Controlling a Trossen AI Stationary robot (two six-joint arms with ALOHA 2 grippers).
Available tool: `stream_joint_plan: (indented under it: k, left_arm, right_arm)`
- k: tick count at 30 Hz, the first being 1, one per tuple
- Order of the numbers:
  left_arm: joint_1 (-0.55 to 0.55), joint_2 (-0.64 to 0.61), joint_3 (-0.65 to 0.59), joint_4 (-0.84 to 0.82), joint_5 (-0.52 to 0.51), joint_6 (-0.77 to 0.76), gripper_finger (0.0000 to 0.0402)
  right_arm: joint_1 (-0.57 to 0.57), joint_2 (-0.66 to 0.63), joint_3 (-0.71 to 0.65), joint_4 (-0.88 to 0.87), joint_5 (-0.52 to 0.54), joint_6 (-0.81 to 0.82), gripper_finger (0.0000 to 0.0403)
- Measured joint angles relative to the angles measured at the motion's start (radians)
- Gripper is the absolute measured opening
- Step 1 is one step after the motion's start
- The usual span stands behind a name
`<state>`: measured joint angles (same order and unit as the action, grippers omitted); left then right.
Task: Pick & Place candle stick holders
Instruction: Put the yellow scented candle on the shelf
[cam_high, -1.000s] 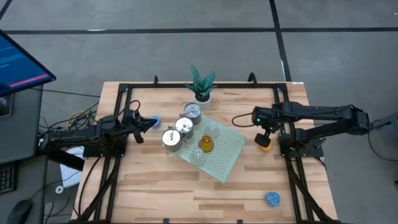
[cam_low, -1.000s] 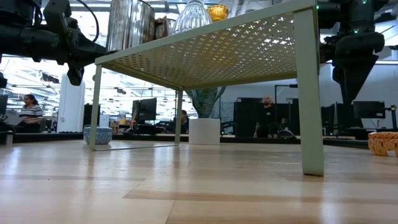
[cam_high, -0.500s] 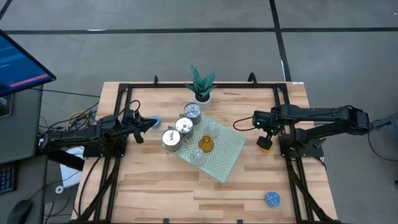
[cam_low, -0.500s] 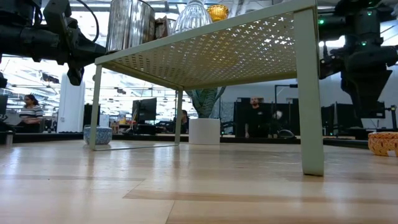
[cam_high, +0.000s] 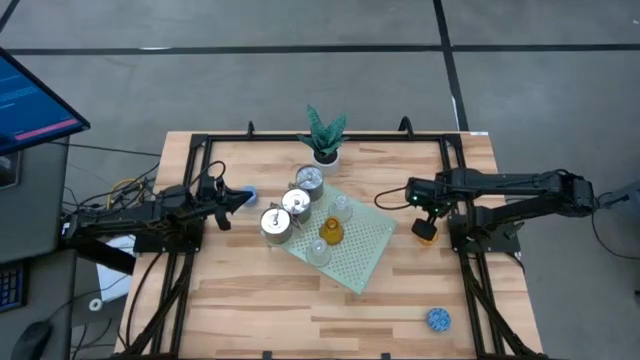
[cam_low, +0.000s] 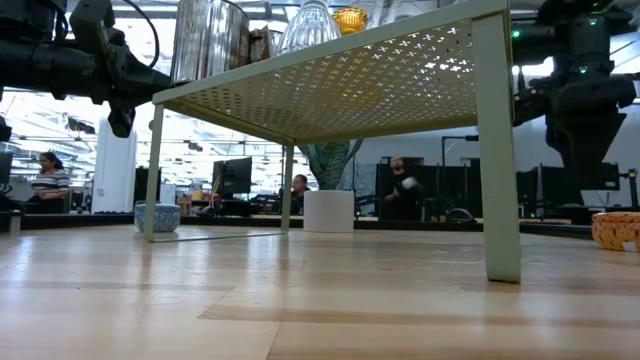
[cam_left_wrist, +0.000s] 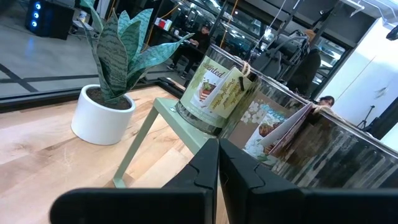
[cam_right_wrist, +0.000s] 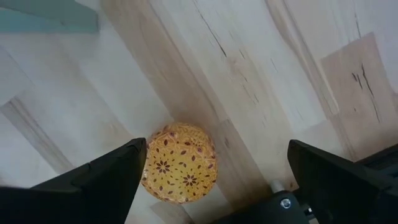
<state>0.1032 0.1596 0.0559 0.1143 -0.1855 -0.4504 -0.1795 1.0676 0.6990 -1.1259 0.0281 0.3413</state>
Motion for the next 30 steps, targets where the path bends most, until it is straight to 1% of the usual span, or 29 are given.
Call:
stream_joint_plan:
  k: [7, 10, 15, 23, 27, 30]
  left_arm:
    - [0.0, 0.0, 0.0, 0.0, 0.0, 0.0, 0.0011]
    - [0.0, 0.0, 0.0, 0.0, 0.0, 0.0, 0.0011]
    - [0.0, 0.0, 0.0, 0.0, 0.0, 0.0, 0.0011]
    - [0.0, 0.0, 0.0, 0.0, 0.0, 0.0, 0.0011]
    - [0.0, 0.0, 0.0, 0.0, 0.0, 0.0, 0.0011]
    - [0.0, 0.0, 0.0, 0.0, 0.0, 0.0, 0.0011]
  right_arm:
    - [0.0, 0.0, -0.019, 0.013, 0.004, 0.065, 0.0379]
    - [0.0, 0.0, -0.018, 0.016, 0.024, 0.074, 0.0379]
    - [0.0, 0.0, -0.018, 0.017, 0.025, 0.093, 0.0379]
    - [0.0, 0.0, -0.018, 0.08, 0.025, 0.098, 0.0379]
    - [0.0, 0.0, -0.018, 0.084, 0.026, 0.098, 0.0379]
    - [0.0, 0.0, -0.018, 0.084, 0.049, 0.097, 0.0379]
